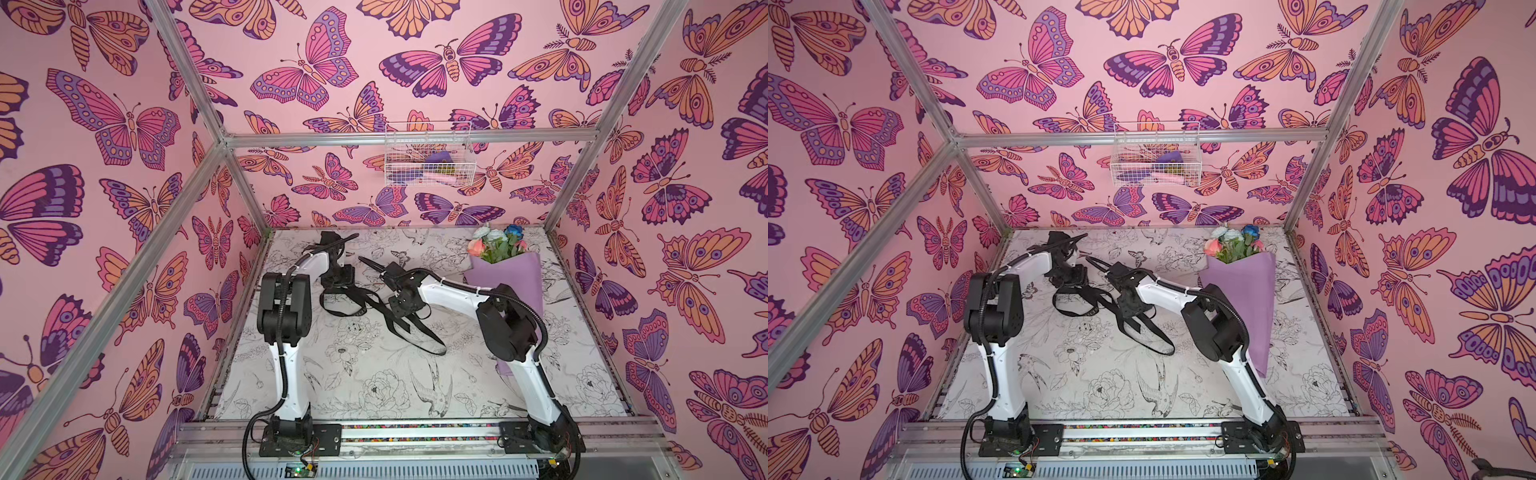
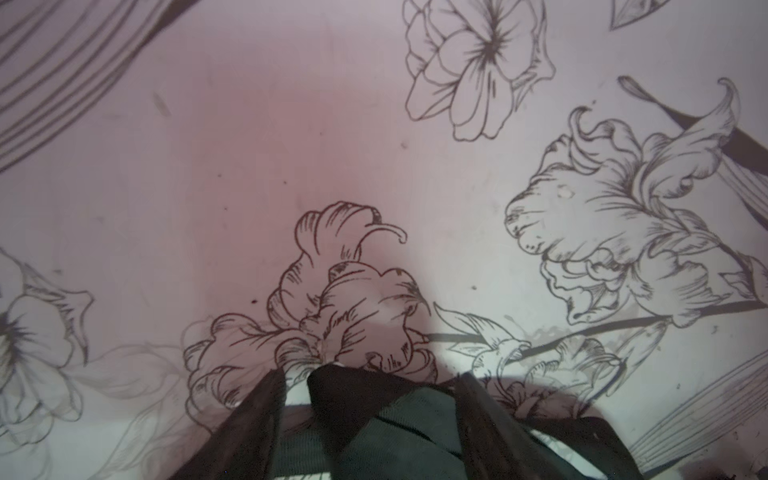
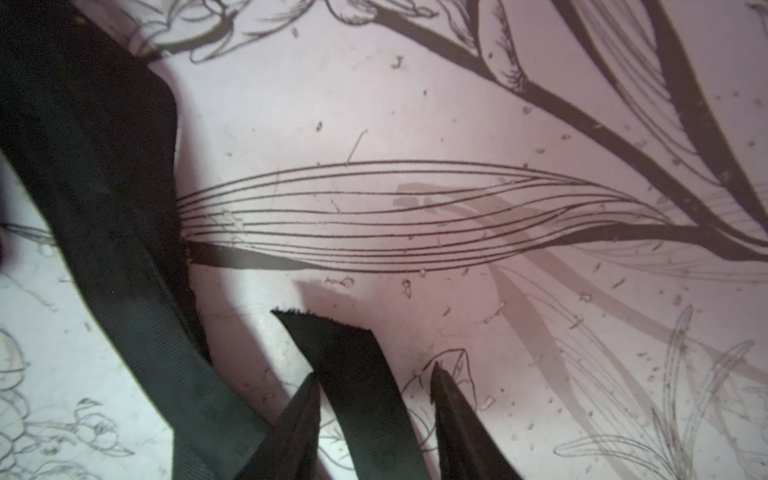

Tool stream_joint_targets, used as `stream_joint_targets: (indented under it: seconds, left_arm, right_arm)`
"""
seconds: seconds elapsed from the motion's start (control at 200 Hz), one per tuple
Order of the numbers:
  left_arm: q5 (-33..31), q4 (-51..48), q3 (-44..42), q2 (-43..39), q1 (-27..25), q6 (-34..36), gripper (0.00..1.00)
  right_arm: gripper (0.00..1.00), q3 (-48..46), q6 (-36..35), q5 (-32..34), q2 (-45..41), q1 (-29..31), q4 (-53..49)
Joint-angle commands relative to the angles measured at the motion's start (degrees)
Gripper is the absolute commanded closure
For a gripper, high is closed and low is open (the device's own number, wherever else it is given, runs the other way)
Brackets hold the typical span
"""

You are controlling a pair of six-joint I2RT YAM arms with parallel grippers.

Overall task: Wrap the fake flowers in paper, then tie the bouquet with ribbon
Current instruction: 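Grasp the ribbon's free end with the right gripper beside the left gripper, then pull the ribbon apart, left gripper away from the cone, right toward it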

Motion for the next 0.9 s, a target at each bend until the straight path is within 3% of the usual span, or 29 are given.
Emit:
stream_joint_targets:
  seconds: [0.0, 0.145, 0.26, 0.37, 0.416, 0.501, 0.666, 0.896]
  left_arm:
    - [-0.02, -2.41, -0.73, -1.68, 0.48, 0.61, 0.36]
    - [1.91, -2.70, -1.49, -1.92, 0.54, -0.02, 0.32]
    - [2.24, -2.73, -2.63, -3.43, 0.48, -0.09, 0.27]
    - [1.88, -2.67, -3.58, -5.25, 0.50, -0.13, 0.25]
    - [1.97, -2.66, -3.83, -5.63, 0.48, -0.13, 0.29]
    - [1.79, -2.70, -4.29, -6.25, 0.56, -0.14, 0.45]
    - [1.33, -2.63, -5.63, -7.77, 0.59, 0.40, 0.41]
    - [-0.40, -3.09, -6.36, -6.45, 0.88, 0.31, 0.52]
  right_arm:
    - [0.65, -2.81, 0.94, 0.72, 0.89, 0.04, -2.10]
    - [0.75, -3.84, 1.22, 1.05, 0.45, 0.02, -1.82]
    - [0.89, -4.02, 1.82, 2.34, 0.33, -0.14, -2.16]
    - [0.93, -4.63, 2.36, 2.57, -0.35, -0.69, -1.97]
    - [0.94, -4.86, 2.52, 2.43, -0.66, -0.87, -1.72]
    - [0.94, -4.90, 2.70, 2.30, -0.67, -1.01, -1.65]
    - [0.95, -4.99, 2.89, 1.83, -0.32, -1.13, -1.67]
    - [0.98, -4.99, 3.25, 1.44, -0.05, -1.33, -1.50]
